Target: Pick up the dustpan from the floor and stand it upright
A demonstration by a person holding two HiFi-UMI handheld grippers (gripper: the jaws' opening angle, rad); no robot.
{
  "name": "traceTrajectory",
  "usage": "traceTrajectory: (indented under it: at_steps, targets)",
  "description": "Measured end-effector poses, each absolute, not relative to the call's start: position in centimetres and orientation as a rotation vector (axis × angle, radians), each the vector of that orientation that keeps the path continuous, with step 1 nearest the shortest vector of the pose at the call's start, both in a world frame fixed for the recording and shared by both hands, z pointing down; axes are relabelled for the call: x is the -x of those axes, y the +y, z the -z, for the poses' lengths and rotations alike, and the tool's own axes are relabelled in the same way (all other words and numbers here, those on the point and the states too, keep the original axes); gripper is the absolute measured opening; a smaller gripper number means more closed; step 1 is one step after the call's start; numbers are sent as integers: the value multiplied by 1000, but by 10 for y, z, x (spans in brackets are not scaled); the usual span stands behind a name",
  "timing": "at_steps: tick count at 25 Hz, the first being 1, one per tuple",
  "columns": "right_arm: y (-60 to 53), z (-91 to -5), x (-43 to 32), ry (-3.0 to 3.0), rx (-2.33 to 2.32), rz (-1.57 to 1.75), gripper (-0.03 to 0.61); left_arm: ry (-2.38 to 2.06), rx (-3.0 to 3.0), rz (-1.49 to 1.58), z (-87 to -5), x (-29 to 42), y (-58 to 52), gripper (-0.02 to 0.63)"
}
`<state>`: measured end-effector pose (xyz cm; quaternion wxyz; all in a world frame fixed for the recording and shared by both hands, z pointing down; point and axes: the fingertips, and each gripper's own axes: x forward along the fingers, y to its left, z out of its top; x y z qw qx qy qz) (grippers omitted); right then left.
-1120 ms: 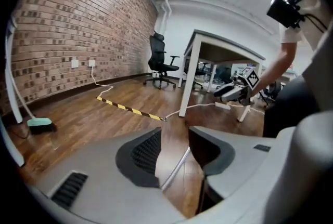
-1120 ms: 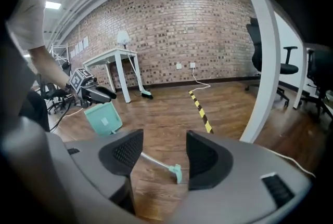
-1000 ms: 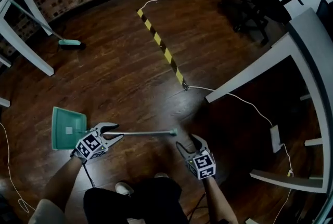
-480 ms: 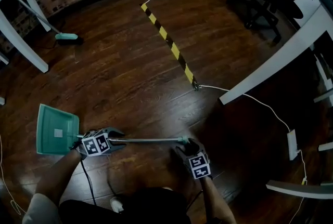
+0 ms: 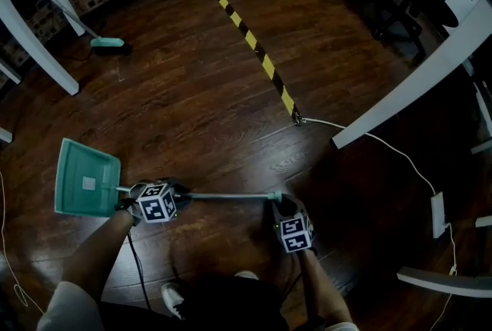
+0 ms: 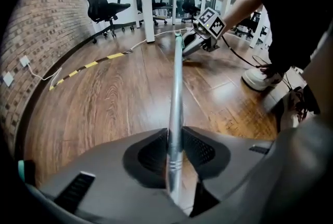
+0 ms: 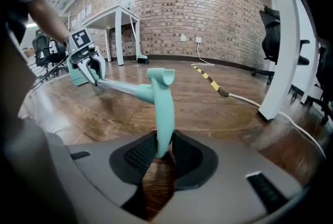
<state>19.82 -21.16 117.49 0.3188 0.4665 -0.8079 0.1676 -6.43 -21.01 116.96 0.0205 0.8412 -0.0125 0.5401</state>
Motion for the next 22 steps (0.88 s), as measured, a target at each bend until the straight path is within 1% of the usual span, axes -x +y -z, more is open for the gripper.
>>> traceTrajectory:
  at_steps: [6,11,15,22]
  targets:
    - [-219,-1156,-197,-2159,-1276,-434,86,-42,-2637,-1695,-1163,68,-211,114]
    - [-248,-1104,-198,-2248,-1357,-318,83,-117,-2690,-1654,-1134,69,-229,112]
    - [-289,-1024,-202,-2320,-1485,-143,77,-288,-2763,-1532,-1093,65,-256,112]
    - [-338,-830,-174,-2370,-1609,319,75,-644,-2949,-1195,-983,62,-301,112]
